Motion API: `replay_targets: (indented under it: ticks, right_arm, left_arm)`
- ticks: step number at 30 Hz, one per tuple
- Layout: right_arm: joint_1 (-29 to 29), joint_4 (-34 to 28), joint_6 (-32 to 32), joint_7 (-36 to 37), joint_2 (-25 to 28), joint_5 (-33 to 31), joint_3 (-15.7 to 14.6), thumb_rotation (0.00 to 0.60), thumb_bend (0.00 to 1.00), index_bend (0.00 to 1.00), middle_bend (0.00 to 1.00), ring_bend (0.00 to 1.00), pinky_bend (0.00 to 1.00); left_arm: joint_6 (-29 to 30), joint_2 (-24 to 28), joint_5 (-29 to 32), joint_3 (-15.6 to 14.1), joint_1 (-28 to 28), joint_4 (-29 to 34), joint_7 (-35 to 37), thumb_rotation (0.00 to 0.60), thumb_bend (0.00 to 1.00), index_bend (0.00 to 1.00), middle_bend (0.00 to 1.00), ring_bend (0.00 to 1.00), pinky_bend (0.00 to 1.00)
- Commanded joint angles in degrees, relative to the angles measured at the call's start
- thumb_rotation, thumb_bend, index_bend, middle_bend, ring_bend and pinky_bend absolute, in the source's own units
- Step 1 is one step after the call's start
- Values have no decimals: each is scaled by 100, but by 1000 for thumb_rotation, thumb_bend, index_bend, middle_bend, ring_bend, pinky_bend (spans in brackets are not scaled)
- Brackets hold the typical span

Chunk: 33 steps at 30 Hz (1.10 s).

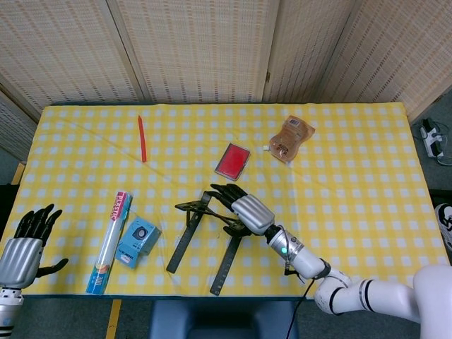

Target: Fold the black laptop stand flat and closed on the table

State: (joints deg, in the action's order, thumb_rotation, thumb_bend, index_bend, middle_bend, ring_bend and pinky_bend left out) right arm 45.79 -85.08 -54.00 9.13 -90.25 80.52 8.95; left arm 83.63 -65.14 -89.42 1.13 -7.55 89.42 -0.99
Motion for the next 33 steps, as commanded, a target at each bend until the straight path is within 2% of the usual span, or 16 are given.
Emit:
replay_targets:
  ticks: [1, 19, 27, 33]
  right_arm:
    - [-44, 89, -22, 35, 28, -162, 114, 600, 390, 0, 0, 0, 0]
    - [180, 708, 397, 124, 242, -798, 614, 600, 391, 0, 0, 0, 0]
    - [76, 695, 553, 432, 289, -662, 364, 600, 390, 0, 0, 0, 0]
    - [-84, 763, 368, 698, 307, -355, 168, 600, 390, 0, 0, 0, 0]
  left_arm:
    - [-26, -6, -24, 1, -31, -13, -6, 600, 89, 0, 0, 0, 0]
    - [-691, 42, -126, 162, -692, -12, 257, 600, 89, 0, 0, 0, 0]
    - [-815, -20, -85, 142, -802, -20, 310, 600, 90, 0, 0, 0, 0]
    - [-810, -54, -42, 122, -809, -74, 364, 600, 90, 0, 0, 0, 0]
